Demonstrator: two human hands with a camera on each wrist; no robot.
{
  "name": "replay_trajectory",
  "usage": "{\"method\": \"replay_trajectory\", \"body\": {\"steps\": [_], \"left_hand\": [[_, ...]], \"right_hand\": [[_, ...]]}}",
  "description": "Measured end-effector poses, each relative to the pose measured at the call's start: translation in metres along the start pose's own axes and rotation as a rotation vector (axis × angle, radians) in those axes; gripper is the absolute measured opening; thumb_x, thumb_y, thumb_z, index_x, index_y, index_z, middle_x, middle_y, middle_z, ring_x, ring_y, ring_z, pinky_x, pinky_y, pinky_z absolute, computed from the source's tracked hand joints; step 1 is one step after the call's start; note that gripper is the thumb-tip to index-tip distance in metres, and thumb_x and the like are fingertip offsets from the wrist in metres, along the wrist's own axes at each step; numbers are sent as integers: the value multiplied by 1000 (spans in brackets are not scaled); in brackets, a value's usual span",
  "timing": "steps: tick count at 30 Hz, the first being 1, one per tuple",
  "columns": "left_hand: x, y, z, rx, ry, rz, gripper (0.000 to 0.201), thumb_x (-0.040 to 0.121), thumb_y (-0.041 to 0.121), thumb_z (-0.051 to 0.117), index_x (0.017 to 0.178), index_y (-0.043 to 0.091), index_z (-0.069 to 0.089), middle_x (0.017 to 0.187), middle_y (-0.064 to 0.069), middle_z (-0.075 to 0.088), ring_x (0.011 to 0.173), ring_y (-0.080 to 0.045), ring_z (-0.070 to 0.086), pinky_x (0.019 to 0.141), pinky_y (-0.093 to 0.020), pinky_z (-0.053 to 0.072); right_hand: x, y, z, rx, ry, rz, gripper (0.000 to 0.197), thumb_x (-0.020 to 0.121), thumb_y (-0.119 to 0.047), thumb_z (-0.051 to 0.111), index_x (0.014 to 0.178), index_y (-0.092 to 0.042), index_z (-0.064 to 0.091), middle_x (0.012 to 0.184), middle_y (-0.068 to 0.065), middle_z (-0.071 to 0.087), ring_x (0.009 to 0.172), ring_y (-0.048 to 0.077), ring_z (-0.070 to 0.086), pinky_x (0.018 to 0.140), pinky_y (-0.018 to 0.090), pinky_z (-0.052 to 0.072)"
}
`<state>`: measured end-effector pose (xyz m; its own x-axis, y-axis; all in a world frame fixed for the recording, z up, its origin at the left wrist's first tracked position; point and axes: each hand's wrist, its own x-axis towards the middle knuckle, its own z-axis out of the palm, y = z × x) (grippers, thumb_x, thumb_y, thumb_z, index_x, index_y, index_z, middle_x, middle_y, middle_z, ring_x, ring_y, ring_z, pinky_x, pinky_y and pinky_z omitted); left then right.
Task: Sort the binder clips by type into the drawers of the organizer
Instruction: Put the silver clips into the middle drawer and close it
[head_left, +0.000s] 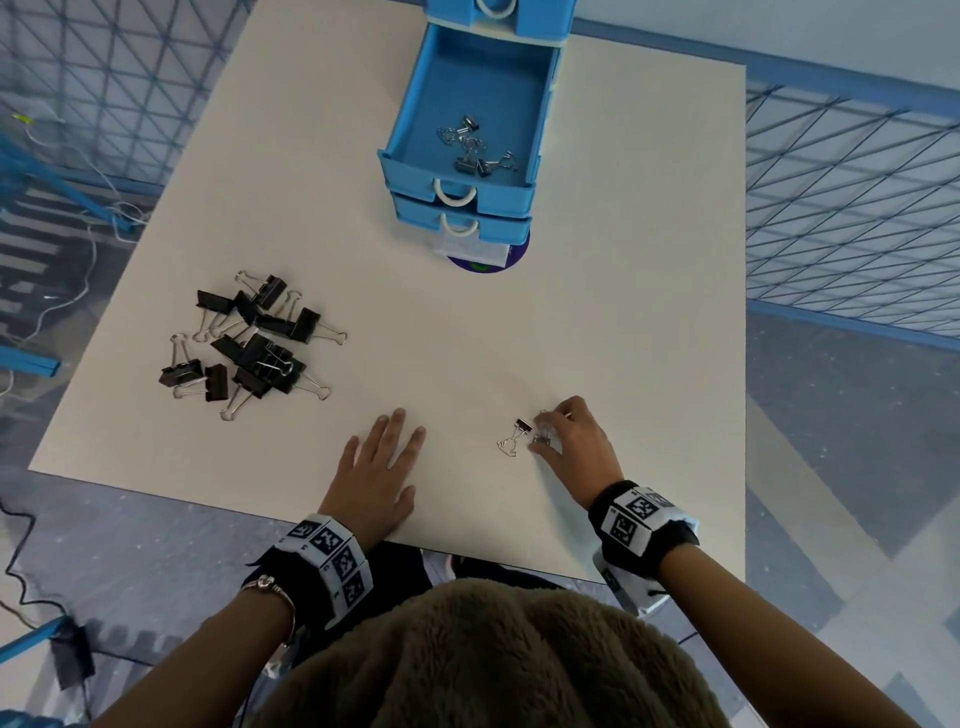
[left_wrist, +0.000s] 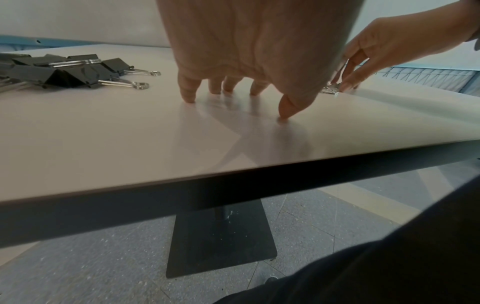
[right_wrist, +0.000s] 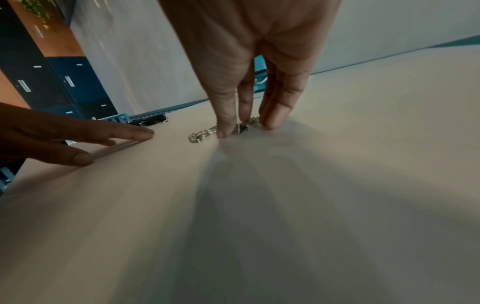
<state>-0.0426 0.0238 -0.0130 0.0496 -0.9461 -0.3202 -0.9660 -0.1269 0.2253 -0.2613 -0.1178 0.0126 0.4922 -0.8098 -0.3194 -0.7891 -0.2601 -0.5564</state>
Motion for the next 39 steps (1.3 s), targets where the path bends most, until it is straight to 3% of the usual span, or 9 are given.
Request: {"method": "replay_trajectory", "body": {"steps": [4, 9, 14, 17, 22, 27, 33, 39], "left_hand": [[-1, -1, 0, -3, -2, 3, 65, 73, 36, 31, 136, 16, 27, 144, -19, 35, 128, -35, 39, 91, -56, 42], [0, -1, 1, -3, 7, 7, 65, 73, 36, 32, 135, 16, 30, 143, -19, 36, 127, -34, 40, 90, -57, 42], [0, -2, 0, 26, 10, 18, 65, 72, 36, 33, 134, 15, 35, 141, -18, 41, 125, -32, 43, 87, -53, 46], [0, -3, 1, 39, 18, 19, 66, 73, 37, 33, 134, 15, 35, 141, -18, 40, 126, -32, 42, 87, -52, 46], [0, -3, 2, 34, 27, 18, 66, 73, 36, 33, 134, 14, 35, 142, -18, 39, 128, -30, 38, 88, -53, 45], [0, -2, 2, 44, 23, 19, 66, 72, 36, 33, 133, 15, 38, 141, -17, 41, 125, -31, 45, 86, -50, 48], [0, -4, 3, 52, 36, 23, 67, 70, 37, 35, 133, 16, 39, 142, -14, 35, 127, -26, 29, 86, -49, 48], [0, -5, 2, 52, 31, 24, 67, 69, 36, 37, 133, 15, 39, 140, -17, 41, 126, -27, 30, 85, -50, 49]], "right_hand": [[6, 5, 1, 10, 15, -38, 9, 80, -5, 65, 88, 0, 66, 104, 18, 53, 78, 32, 58, 66, 29, 41], [9, 3, 1, 185, 109, -47, 7, 78, -5, 67, 85, -2, 67, 99, 14, 58, 66, 17, 53, 66, 23, 41], [10, -11, 9, 74, 6, -112, 14, 80, -5, 63, 93, -6, 66, 101, 12, 59, 78, 27, 61, 72, 41, 52], [12, -18, 8, -54, -64, -157, 26, 81, -1, 55, 104, -11, 63, 104, 16, 53, 84, 32, 57, 67, 40, 51], [20, -22, 5, -212, -171, -190, 22, 85, -1, 48, 99, -9, 62, 105, 17, 50, 92, 32, 54, 64, 36, 45], [27, -23, 2, -244, -201, -188, 17, 84, -2, 49, 97, -3, 60, 105, 17, 52, 81, 35, 56, 64, 39, 47], [37, -26, -11, 39, -55, -100, 22, 75, 2, 59, 93, -8, 68, 89, 15, 59, 74, 30, 59, 67, 31, 45], [76, -96, -79, 120, 203, -384, 22, 68, 8, 65, 86, -4, 70, 73, 18, 60, 56, 15, 49, 61, 16, 37]]}}
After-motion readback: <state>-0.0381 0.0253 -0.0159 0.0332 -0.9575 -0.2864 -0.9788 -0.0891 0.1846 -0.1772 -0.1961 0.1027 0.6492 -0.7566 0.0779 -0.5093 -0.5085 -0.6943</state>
